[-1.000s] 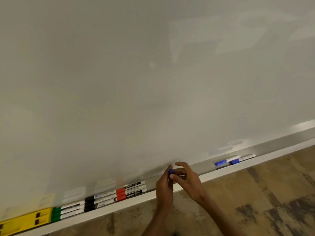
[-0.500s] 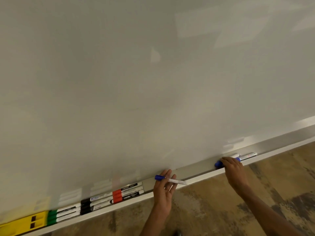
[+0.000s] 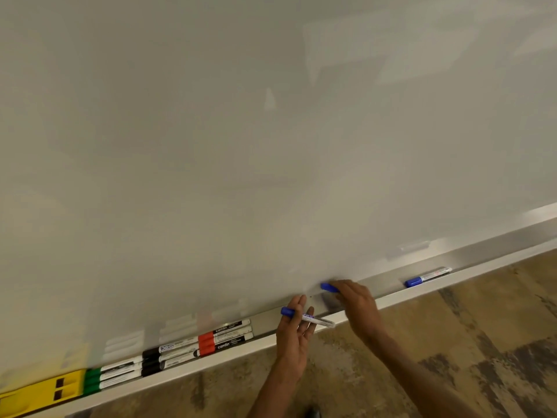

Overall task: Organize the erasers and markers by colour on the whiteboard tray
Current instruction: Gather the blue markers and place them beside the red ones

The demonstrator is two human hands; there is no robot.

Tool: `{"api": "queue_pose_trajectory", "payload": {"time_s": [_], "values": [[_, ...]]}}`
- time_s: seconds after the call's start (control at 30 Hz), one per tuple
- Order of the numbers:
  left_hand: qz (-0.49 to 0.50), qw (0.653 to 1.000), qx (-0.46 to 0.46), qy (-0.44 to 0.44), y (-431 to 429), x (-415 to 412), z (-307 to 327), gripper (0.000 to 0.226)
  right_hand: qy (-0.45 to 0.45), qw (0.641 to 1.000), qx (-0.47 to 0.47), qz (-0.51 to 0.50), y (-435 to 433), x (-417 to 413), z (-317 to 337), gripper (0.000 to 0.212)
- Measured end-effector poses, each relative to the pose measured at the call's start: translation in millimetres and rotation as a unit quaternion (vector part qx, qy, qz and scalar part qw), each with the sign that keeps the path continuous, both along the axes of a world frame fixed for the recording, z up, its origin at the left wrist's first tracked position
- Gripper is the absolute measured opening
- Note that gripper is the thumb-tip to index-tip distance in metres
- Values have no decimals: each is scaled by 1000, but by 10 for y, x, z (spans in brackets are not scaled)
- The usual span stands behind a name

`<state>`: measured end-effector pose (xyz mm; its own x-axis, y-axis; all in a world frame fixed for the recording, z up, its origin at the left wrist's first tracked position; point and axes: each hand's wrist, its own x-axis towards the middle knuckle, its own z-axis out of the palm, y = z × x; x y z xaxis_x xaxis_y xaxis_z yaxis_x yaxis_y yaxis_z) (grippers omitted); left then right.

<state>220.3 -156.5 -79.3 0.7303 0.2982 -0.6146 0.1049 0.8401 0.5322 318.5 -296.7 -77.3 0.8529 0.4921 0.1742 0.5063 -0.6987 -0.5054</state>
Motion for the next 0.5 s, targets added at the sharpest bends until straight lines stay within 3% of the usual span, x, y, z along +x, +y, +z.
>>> {"api": "queue_pose_trajectory", "payload": {"time_s": [0.17,0.23,0.37,0.43,0.5], "values": [[-13,1000,5,-24,-75,27,34,44,54,994,87,47,270,-330,4,27],[-17,1000,7,-25,-67,42,22,44,76,992,86,60,280,-336,-36,30],[1,1000,-20,-19,-93,84,4,38,26,992,41,116,100,-163,-97,32],[12,999,-32,-9,-94,114,-13,35,6,998,20,54,-168,30,-121,30],[14,999,-30,-6,-95,129,-36,35,23,997,13,-77,-547,274,-171,32]]}}
